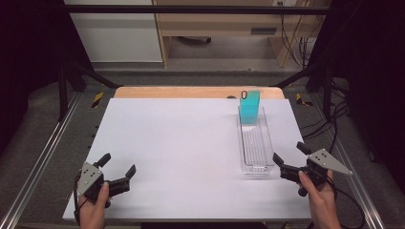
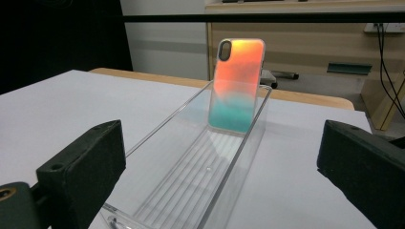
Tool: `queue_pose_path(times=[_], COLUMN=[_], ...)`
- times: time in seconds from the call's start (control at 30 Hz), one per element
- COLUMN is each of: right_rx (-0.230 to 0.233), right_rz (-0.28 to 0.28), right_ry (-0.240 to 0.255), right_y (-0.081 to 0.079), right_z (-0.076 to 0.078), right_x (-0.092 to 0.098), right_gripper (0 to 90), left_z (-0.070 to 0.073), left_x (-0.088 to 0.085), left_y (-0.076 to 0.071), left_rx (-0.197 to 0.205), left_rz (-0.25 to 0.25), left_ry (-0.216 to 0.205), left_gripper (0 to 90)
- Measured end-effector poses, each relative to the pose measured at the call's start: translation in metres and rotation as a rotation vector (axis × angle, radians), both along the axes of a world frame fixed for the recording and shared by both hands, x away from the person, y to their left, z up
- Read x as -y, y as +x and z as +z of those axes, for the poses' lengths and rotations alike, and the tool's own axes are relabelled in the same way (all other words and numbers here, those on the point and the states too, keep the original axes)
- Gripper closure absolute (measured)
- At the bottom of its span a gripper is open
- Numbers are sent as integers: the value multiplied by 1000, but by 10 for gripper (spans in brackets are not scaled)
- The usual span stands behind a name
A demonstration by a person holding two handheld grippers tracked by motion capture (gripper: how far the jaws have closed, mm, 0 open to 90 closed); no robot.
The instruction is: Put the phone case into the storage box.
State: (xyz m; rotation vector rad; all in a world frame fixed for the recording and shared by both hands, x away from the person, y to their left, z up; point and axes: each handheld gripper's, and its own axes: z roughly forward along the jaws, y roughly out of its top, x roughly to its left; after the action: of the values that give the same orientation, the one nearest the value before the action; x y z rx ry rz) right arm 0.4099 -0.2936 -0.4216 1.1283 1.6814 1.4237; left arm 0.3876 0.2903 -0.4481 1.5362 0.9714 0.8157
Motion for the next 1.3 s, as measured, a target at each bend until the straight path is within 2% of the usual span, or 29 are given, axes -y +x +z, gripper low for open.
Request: queue_pose_path(times=[1.03, 1.3], right_rx=[11, 48], right_rz=[57, 81], right_ry=[-16, -31], right_y=[-5, -5], right_z=[-25, -32], right_x=[-26, -35], right_gripper=[31, 31], left_z=[1, 1], left_x=[2, 4], left_y=[0, -1], left_rx=[8, 22], left_rz=[-10, -19], left_ry=[2, -6], left_gripper=[15, 15])
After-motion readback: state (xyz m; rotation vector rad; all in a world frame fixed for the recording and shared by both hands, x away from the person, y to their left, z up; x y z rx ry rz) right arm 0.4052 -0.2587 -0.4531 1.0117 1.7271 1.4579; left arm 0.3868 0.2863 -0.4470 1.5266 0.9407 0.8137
